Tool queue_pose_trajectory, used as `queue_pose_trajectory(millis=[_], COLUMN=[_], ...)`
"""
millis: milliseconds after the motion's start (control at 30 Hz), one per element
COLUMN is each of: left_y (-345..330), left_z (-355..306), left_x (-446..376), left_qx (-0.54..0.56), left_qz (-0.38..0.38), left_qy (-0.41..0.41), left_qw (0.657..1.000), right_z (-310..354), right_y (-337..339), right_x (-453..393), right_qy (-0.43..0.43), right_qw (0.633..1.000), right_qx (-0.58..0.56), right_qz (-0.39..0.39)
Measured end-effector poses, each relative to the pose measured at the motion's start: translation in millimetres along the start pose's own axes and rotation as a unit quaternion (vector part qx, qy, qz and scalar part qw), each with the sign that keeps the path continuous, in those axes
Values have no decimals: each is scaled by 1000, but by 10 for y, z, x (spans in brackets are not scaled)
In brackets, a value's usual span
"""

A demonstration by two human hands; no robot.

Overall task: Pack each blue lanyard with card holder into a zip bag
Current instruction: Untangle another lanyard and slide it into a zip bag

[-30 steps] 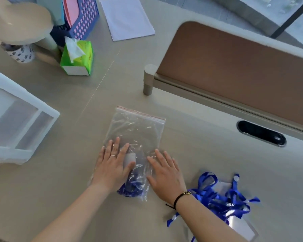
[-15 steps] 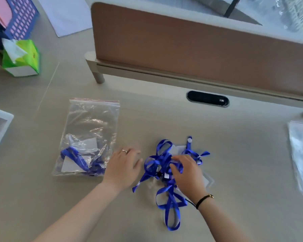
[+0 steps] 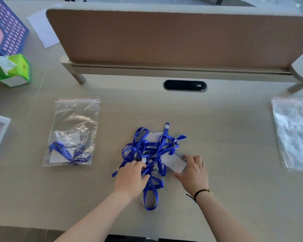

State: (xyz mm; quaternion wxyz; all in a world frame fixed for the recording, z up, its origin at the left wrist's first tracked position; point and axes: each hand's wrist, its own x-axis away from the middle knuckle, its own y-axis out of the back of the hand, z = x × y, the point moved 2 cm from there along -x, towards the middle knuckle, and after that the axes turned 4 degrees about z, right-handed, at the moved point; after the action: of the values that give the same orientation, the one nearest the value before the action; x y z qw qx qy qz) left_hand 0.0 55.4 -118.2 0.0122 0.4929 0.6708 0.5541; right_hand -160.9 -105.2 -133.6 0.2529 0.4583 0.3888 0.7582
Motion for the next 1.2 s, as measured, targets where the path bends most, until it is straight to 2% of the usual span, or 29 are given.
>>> queue_pose_trajectory(millis=[300,600,700,900,1100,1200], left_y=[-173,-279,-203,275,714,853], left_z=[-171,-266,-321,-581,-864,-956], left_x=[77,42,51,169,345,392], left_qx=[58,120,156,242,352,376], left_qz=[15,32,19,-14,-5,-9], left_qy=[95,148,130,20,-41,-62], left_qw=[994,981,979,970,935,924], right_z=[-206,-381,-451,-514,-233,-118], right_y=[31,192,287,554,845,1024], right_x=[55,132,166,217,258,290], right_qy=[-34,-32,-36,-68,-59,-22], right_qw=[998,973,960,921,833,831], right_qx=[-56,-214,-265,-380,-531,-534], right_qz=[19,80,78,53,144,153])
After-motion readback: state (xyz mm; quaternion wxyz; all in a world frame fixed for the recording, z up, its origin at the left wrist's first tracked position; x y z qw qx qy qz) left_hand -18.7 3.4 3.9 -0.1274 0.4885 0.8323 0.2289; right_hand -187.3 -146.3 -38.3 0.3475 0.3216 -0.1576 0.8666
